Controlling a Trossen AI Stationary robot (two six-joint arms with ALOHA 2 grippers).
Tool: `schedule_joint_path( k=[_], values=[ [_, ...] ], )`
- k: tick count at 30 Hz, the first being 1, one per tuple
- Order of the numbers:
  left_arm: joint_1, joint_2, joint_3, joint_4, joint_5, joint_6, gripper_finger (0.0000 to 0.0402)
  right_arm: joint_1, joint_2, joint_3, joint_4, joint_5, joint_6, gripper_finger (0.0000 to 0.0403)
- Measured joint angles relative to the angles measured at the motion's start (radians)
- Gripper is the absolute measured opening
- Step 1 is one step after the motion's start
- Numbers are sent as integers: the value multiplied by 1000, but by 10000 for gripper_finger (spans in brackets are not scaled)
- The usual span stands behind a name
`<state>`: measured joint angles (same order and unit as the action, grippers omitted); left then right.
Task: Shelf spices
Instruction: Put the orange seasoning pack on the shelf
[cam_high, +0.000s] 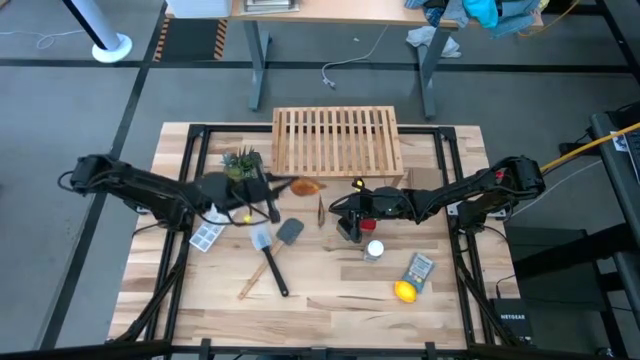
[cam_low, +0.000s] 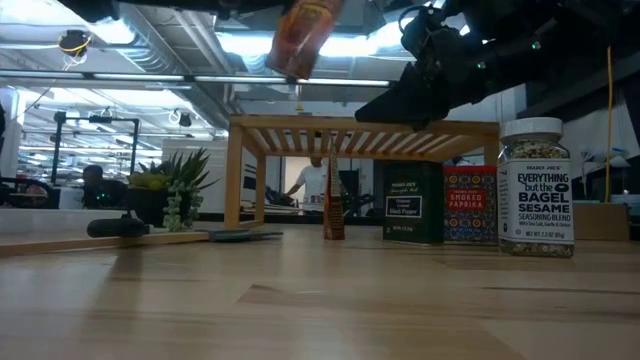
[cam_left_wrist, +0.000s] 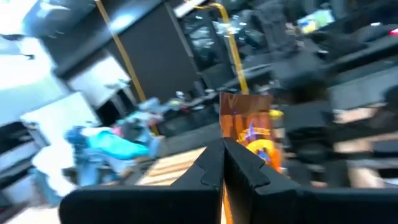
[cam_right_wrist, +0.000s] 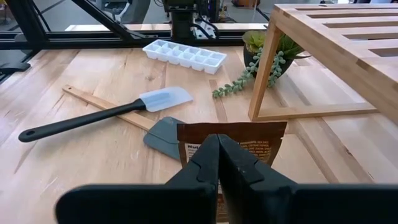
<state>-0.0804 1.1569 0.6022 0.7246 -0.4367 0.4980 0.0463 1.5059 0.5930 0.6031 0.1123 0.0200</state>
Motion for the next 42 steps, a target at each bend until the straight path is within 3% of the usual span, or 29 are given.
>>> schedule_joint_path(
  k=[7, 14, 20, 31, 36, 42],
  values=[
    [185, -53, 0, 15, 20, 29, 0, 0, 0, 0, 27, 0, 0, 10],
    [420, -39, 0, 22, 264, -128, 0, 0, 0, 0, 43, 0, 0, 10],
    [560, 21, 0, 54, 403, -247, 0, -1, 0, 0, 57, 0, -2, 10],
    [626, 253, 121, 109, 565, -313, 0, -1, 0, 0, 57, 0, -7, 10],
    [626, 316, 206, 90, 576, -303, 0, -1, 0, 0, 43, 0, -26, 10],
    [635, 329, 214, 25, 577, -308, 0, -1, 1, 0, 12, 0, -26, 10]
  ],
)
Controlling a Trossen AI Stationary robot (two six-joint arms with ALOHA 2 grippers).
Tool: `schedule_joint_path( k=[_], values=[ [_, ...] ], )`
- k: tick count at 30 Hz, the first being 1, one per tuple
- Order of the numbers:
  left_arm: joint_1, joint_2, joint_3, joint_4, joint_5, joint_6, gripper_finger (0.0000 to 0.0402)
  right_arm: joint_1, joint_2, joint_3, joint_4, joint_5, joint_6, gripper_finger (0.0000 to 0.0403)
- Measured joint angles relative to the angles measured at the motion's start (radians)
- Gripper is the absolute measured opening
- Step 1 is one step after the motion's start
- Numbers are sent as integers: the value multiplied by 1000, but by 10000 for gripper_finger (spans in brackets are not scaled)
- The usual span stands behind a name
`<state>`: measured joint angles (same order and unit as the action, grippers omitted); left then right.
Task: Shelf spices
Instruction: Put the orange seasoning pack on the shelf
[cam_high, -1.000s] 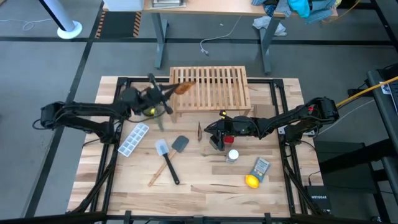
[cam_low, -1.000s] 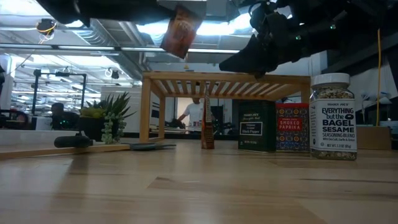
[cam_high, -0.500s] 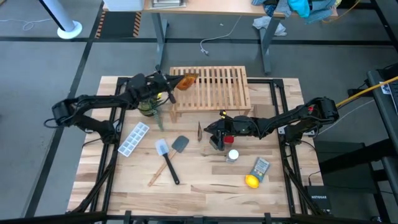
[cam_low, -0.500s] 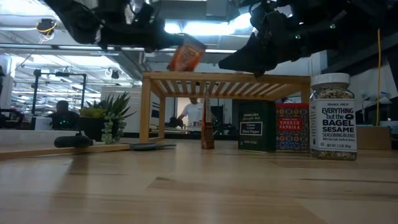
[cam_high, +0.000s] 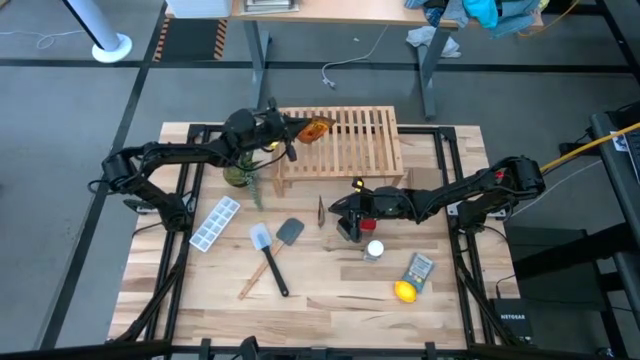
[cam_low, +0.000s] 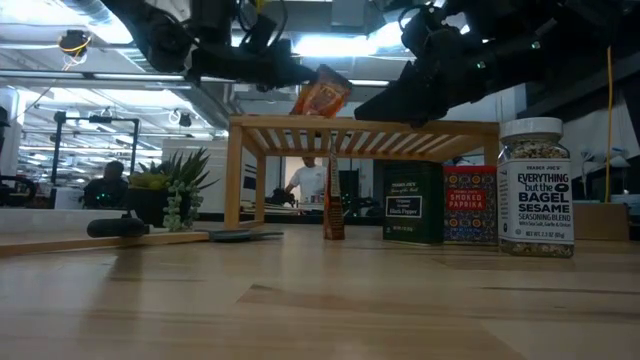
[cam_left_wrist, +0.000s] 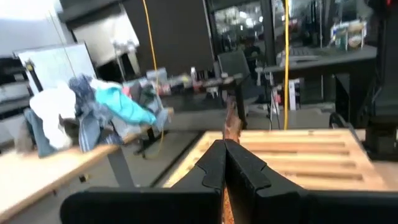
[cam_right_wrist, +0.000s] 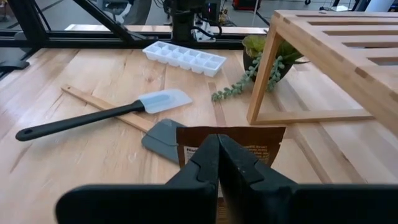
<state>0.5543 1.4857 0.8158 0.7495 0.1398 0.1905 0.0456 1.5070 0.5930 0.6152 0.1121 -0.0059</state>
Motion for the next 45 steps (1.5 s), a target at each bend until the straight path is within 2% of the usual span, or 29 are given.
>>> schedule_joint_path(
  k=[19, 26, 31, 45],
  values=[
    [-7, -34, -7, -81, -4, 31, 0, 1, 0, 0, -15, 0, 0, 10],
    [-7, -131, -8, -238, -28, 38, 0, 1, 0, 0, -16, 0, 0, 10],
    [-7, -154, -7, -331, -59, 48, 0, 1, 0, 0, -14, 0, 0, 10],
    [-7, -154, -7, -384, -59, 23, 0, 1, 0, 0, -13, 0, 1, 10]
  ],
)
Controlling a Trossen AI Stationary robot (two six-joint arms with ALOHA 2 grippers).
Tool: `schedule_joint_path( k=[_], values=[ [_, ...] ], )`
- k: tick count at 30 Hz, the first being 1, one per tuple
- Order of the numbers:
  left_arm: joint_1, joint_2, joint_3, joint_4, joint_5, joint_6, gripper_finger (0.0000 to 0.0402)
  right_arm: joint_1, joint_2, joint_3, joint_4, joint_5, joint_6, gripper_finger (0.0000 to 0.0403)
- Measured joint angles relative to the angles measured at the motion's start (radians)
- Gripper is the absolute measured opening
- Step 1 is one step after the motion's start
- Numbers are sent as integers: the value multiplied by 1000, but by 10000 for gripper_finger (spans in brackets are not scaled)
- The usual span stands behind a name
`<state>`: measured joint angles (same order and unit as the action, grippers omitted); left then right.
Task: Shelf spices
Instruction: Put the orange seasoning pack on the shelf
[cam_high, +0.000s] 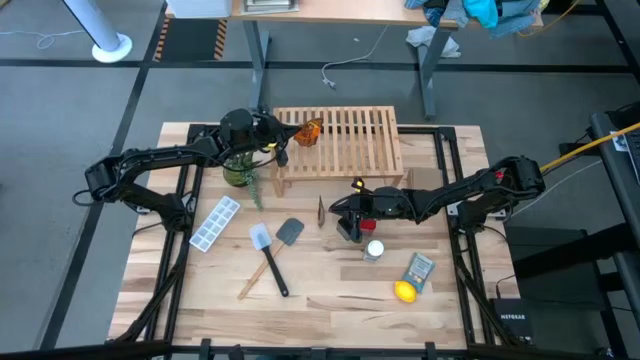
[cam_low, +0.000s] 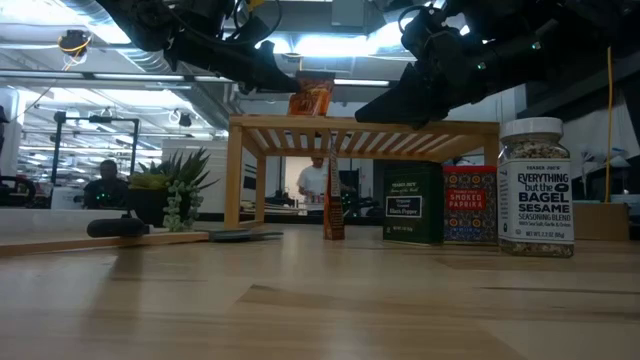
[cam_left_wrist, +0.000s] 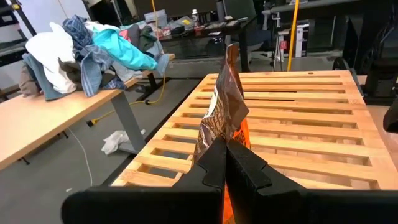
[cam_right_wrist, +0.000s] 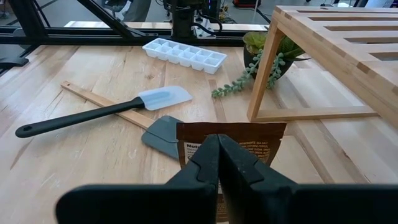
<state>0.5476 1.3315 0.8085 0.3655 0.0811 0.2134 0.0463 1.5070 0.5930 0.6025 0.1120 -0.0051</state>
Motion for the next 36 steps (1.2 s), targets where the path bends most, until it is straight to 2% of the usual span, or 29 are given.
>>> schedule_joint_path(
  k=[9, 23, 27, 32, 36],
  values=[
    [0, -17, 0, -85, 0, -2, 21, 0, 0, 0, 0, 0, 0, 10],
    [0, -185, 0, -191, 0, -1, 27, 0, 0, 0, 2, 0, 1, 10],
    [-1, -200, 0, -255, 1, 47, 54, 0, 0, 0, 2, 0, 1, 10],
    [-19, -200, 0, -325, 0, 49, 112, 0, 0, 0, 8, 0, 1, 10],
    [-65, -200, 0, -453, 0, -21, 155, 0, 0, 0, 7, 0, 0, 10]
  ],
)
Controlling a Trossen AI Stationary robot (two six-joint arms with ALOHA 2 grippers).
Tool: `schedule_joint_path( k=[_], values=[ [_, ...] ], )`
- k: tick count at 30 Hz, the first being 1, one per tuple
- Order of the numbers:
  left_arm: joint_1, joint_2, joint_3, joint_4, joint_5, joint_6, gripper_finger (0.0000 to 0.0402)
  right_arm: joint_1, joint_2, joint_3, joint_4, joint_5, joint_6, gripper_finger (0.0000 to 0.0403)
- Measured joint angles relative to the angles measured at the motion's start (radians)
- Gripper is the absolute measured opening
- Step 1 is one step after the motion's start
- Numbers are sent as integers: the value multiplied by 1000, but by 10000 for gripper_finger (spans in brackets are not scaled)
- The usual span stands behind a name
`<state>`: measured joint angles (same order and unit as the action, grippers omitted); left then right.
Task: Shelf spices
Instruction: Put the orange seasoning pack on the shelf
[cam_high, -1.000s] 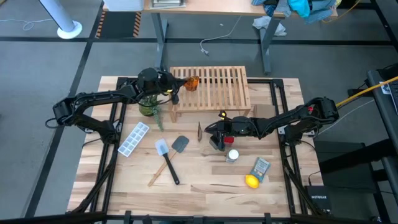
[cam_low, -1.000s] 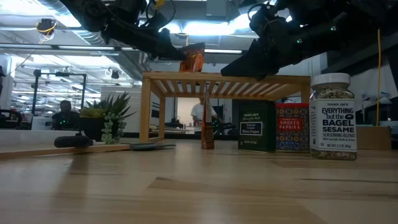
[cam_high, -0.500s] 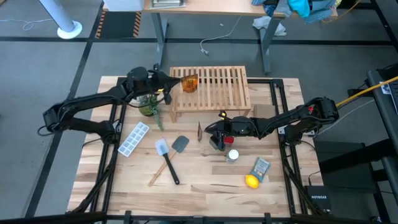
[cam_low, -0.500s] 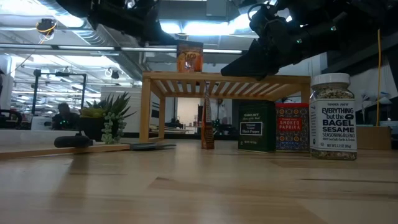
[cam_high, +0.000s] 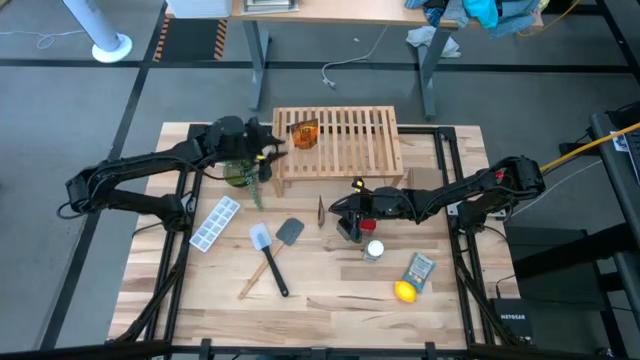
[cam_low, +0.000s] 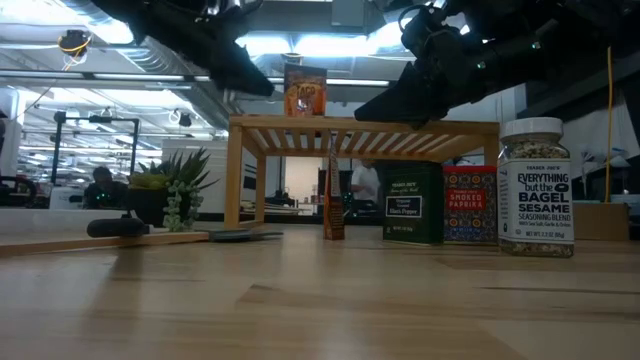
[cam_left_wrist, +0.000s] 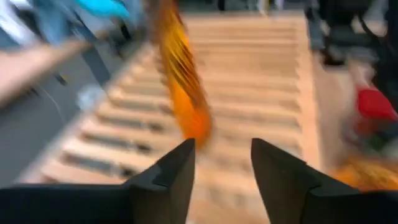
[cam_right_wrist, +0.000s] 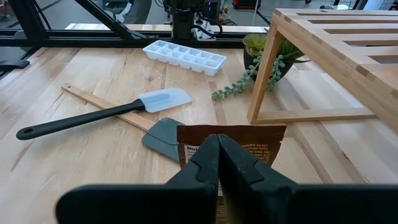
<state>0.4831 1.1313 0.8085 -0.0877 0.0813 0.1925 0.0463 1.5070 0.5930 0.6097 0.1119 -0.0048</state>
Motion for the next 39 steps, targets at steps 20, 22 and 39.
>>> schedule_joint_path(
  k=[20, 22, 39],
  values=[
    [-498, 1, 0, -181, -230, -125, 130, -2, 0, 0, -7, -59, -11, 10],
    [-508, 0, 0, -178, -296, -108, 125, -1, 0, 0, -7, -59, -24, 10],
    [-588, 19, 0, -194, -313, -311, 119, 0, 0, 0, 1, -2, -56, 10]
  ],
)
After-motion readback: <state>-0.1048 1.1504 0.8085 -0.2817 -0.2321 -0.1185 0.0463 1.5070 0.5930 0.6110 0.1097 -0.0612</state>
